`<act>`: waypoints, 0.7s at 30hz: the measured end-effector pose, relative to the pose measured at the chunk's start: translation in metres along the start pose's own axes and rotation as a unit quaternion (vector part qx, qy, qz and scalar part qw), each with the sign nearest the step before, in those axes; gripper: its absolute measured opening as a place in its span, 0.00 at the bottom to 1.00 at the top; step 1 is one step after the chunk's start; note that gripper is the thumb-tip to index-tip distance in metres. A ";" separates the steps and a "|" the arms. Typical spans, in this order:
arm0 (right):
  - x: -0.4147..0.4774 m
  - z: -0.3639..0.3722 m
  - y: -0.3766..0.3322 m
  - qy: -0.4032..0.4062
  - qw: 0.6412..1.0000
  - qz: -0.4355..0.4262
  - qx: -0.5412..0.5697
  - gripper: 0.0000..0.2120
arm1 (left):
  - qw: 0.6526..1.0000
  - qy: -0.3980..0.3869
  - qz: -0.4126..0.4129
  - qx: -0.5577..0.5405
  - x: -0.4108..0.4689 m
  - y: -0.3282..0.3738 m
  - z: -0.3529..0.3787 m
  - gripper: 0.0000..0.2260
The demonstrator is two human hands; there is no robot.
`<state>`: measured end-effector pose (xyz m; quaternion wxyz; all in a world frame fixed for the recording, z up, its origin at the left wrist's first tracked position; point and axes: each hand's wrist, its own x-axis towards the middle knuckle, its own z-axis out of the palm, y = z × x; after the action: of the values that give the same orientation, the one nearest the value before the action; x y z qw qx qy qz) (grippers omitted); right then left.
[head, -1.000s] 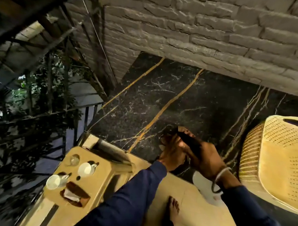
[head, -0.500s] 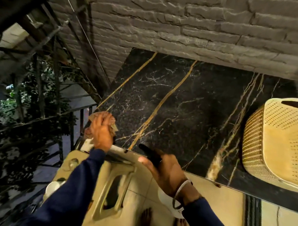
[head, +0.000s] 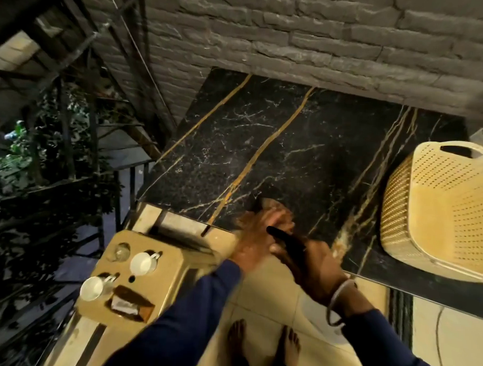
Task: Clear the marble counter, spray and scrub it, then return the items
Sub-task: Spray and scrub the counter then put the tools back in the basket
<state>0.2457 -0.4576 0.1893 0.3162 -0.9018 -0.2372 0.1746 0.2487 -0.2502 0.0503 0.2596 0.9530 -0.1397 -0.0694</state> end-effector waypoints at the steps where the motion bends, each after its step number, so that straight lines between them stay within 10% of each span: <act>1: 0.005 0.004 -0.002 0.001 1.000 0.014 0.022 0.22 | 0.994 0.046 -0.005 0.094 -0.002 -0.029 -0.012 0.23; 5: 0.004 0.015 -0.007 0.005 0.998 0.015 0.055 0.24 | 0.948 0.169 -0.213 0.167 -0.002 -0.109 -0.033 0.21; 11: -0.019 -0.008 0.013 0.101 0.986 0.068 0.118 0.25 | 0.927 0.204 -0.309 0.053 0.024 -0.068 -0.016 0.30; 17: -0.041 -0.046 0.038 0.252 0.941 0.122 0.192 0.23 | 0.998 0.057 -0.004 0.004 0.068 0.057 0.051 0.22; 21: -0.021 -0.064 0.040 0.292 0.932 0.123 0.178 0.28 | 0.992 0.012 0.127 0.000 0.074 0.114 0.072 0.42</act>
<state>0.2708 -0.5278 0.2134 0.5029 -0.8640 0.0128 -0.0196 0.2784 -0.4011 0.0429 0.2679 0.9282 -0.2569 -0.0245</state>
